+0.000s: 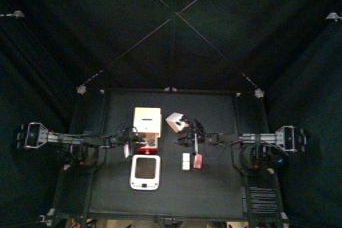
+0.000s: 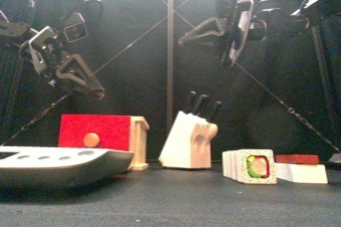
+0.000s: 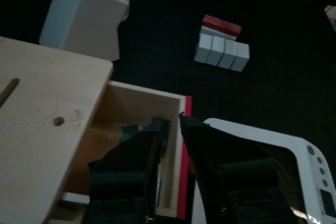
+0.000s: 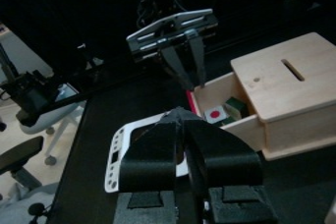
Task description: Close drawer
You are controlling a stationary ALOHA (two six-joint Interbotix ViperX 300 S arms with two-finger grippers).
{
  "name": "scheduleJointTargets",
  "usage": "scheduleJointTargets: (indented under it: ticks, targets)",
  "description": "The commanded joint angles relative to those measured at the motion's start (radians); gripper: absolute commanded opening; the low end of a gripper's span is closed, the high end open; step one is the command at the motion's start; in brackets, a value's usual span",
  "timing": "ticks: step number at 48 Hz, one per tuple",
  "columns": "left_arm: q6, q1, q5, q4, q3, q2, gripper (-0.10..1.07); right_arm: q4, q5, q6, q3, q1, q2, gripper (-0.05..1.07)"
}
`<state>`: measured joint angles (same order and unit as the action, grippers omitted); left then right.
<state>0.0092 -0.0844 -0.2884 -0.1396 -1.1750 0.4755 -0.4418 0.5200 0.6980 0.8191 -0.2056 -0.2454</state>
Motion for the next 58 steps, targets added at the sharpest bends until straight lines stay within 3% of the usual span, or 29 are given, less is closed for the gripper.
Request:
scheduleJointTargets:
  ticks: [1,18,28,38,58]
  targets:
    - [-0.002,0.032,-0.012,0.002,0.026,0.002,0.61,0.002,0.009,0.0,-0.057,-0.011,0.011,0.37]
    - [-0.003,0.152,-0.017,-0.023,0.032,-0.032,0.6,0.026,-0.023,0.009,-0.258,-0.103,0.152,0.37]
    - [-0.003,0.164,-0.02,-0.055,0.038,-0.106,0.6,0.037,-0.089,0.015,-0.383,-0.173,0.285,0.37]
    - [-0.005,0.173,-0.02,-0.087,0.044,-0.14,0.6,0.049,-0.222,0.015,-0.517,-0.227,0.397,0.37]
    - [-0.003,0.178,-0.017,-0.118,0.04,-0.17,0.6,0.041,-0.407,0.014,-0.698,-0.275,0.54,0.37]
